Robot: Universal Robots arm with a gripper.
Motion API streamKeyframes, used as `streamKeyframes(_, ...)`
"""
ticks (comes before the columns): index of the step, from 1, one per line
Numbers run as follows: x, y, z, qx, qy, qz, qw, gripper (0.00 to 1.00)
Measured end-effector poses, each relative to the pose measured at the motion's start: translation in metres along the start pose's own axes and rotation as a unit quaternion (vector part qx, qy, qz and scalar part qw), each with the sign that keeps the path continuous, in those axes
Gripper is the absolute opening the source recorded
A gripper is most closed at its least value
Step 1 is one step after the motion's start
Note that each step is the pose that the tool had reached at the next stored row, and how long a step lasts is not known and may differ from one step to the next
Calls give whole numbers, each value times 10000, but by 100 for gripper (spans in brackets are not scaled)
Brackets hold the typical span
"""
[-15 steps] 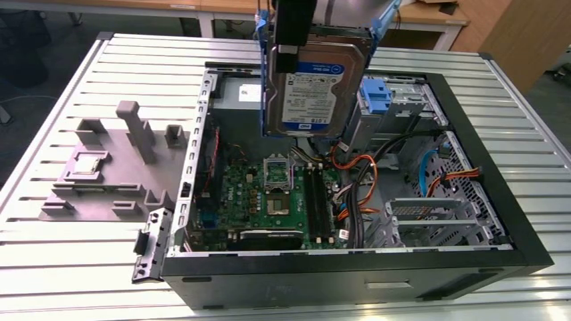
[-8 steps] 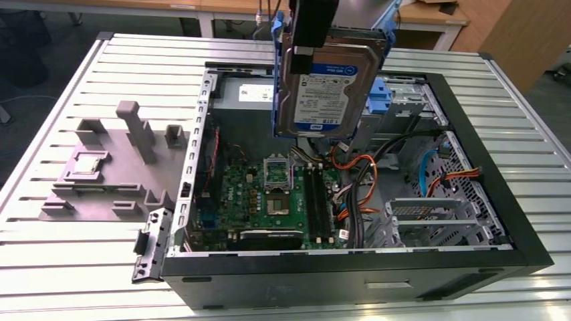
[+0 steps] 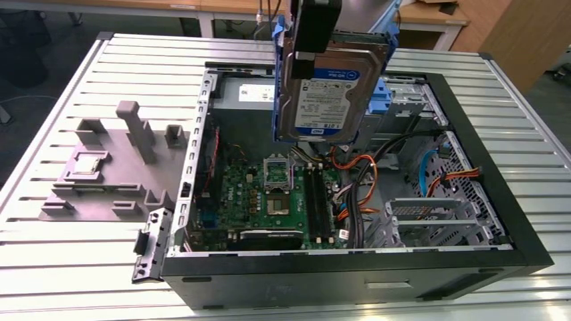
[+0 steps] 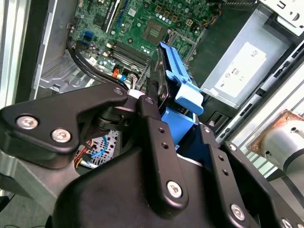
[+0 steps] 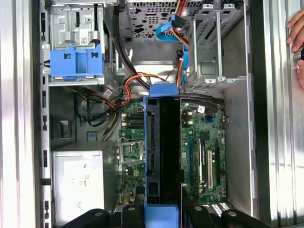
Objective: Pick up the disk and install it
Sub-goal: 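Insert the disk into the insertion slot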
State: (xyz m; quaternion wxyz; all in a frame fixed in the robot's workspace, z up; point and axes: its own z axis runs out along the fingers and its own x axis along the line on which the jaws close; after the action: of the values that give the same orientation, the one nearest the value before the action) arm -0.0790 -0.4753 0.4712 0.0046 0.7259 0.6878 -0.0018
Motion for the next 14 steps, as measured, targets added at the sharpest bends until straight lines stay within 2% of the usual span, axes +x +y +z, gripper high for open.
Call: streamKeyframes(14,-236,31,11,0,-10,0,10000,37)
